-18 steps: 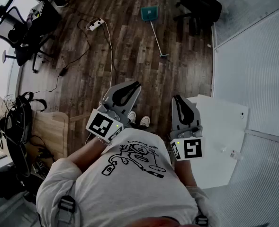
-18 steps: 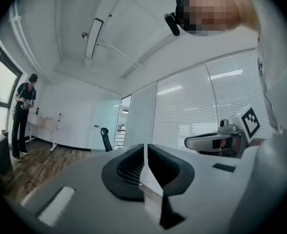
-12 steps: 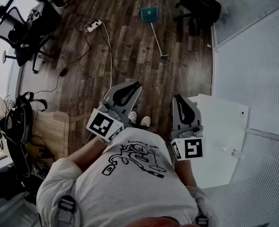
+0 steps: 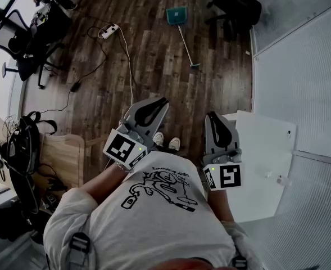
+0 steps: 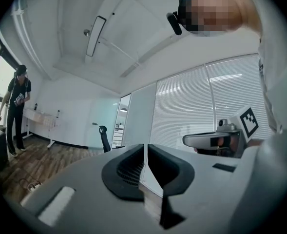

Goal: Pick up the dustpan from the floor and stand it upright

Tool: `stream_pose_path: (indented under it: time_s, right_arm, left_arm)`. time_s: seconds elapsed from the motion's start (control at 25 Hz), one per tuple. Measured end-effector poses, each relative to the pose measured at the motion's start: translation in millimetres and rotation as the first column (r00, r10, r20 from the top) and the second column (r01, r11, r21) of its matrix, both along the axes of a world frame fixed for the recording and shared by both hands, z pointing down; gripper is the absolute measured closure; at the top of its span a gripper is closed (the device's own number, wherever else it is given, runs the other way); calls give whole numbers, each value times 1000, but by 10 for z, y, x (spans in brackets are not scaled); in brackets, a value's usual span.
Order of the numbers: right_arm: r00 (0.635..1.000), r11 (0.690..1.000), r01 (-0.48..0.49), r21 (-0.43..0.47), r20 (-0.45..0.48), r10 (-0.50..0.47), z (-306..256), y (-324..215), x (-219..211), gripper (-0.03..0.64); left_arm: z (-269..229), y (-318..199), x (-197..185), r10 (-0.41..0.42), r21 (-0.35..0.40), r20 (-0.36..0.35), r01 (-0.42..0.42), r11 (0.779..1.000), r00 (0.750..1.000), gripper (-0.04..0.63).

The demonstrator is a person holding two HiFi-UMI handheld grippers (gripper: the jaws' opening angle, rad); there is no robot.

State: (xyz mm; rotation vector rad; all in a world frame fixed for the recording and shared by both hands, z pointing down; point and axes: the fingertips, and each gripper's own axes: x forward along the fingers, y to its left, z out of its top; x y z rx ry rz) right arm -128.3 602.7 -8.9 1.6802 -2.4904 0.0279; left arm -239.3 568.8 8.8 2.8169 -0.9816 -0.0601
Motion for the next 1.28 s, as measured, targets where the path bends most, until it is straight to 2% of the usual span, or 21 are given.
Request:
stream_pose_path:
  time_s: [0.56, 0.92, 1.28]
  right_arm:
    - [1000, 1000, -15, 5, -13, 15, 17, -134, -330, 594]
    - [999, 999, -38, -7, -19, 38, 92, -341, -144, 594]
    - [999, 999, -44, -19, -3, 44, 187, -770, 239, 594]
  left_arm:
    - [31, -160, -359, 3, 3, -5, -3, 1000, 1000, 575]
    - [65, -396, -384, -22, -1, 5, 22, 1000, 1000, 575]
    - [115, -862, -48, -38, 4, 15, 38, 999, 999, 575]
